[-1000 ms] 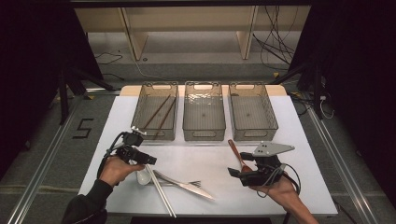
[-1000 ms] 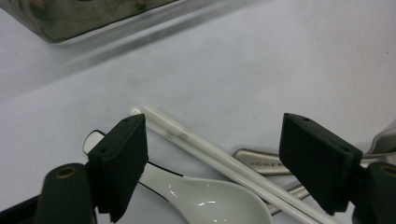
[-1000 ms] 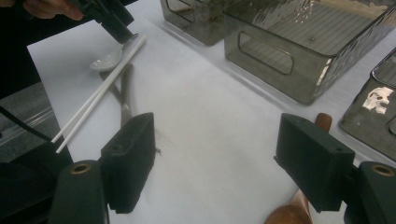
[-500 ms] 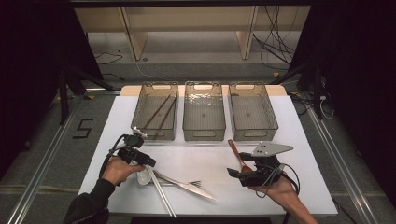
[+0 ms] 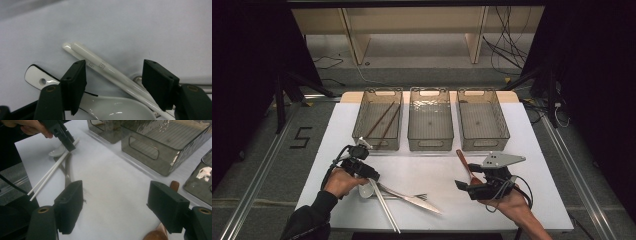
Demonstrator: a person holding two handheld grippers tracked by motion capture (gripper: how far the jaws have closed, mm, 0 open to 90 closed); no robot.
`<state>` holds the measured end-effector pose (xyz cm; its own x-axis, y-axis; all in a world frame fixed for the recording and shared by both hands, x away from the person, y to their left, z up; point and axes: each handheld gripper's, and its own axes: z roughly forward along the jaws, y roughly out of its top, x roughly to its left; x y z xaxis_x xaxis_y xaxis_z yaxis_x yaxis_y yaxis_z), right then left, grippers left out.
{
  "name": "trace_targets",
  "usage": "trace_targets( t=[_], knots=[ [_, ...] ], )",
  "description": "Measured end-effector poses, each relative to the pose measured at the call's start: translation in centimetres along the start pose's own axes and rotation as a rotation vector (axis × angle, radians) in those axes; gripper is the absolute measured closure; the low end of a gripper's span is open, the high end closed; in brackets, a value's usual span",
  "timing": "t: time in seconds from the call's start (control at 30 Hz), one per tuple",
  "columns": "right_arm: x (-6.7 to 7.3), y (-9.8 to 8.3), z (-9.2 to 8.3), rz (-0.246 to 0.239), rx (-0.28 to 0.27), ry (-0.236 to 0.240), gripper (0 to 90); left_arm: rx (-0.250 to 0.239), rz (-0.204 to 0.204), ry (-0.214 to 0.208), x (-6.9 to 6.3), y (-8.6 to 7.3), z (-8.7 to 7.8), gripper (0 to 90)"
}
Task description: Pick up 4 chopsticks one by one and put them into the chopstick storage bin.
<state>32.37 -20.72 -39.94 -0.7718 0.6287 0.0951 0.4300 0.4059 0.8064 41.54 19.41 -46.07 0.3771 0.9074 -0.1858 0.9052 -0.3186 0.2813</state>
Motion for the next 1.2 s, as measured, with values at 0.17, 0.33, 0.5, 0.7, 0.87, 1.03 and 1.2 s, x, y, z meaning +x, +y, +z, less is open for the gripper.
trace_targets(
  t=[0.17, 0.33, 0.5, 0.7, 0.87, 1.03, 1.2],
  knots=[
    [0.0, 0.0, 0.0, -0.001, 0.002, 0.0, 29.4, -0.016, 0.01, -0.022, -0.3, 0.2, 0.0, 40.3],
    [0.0, 0.0, 0.1, -0.003, 0.003, 0.0, 29.4, -0.014, 0.04, 0.01, -0.6, 0.2, 0.0, 44.4],
    [0.0, 0.0, 0.1, -0.003, 0.004, -0.001, 29.4, -0.036, 0.034, 0.003, -0.6, 0.4, 0.1, 50.3],
    [0.0, 0.0, 0.2, -0.006, 0.006, -0.002, 29.4, -0.059, 0.041, 0.005, -0.8, 0.5, 0.1, 53.2],
    [0.0, 0.0, 0.2, -0.005, 0.006, -0.003, 29.4, -0.024, 0.063, -0.017, -1.2, 0.5, 0.9, 56.9],
    [0.0, 0.0, 0.1, -0.005, 0.004, -0.004, 29.4, -0.024, 0.086, 0.006, -1.6, 0.5, 0.9, 62.5],
    [0.0, 0.0, 0.1, -0.006, 0.004, -0.003, 29.4, -0.025, 0.077, -0.002, -1.4, 0.6, 0.9, 68.2]
  ],
)
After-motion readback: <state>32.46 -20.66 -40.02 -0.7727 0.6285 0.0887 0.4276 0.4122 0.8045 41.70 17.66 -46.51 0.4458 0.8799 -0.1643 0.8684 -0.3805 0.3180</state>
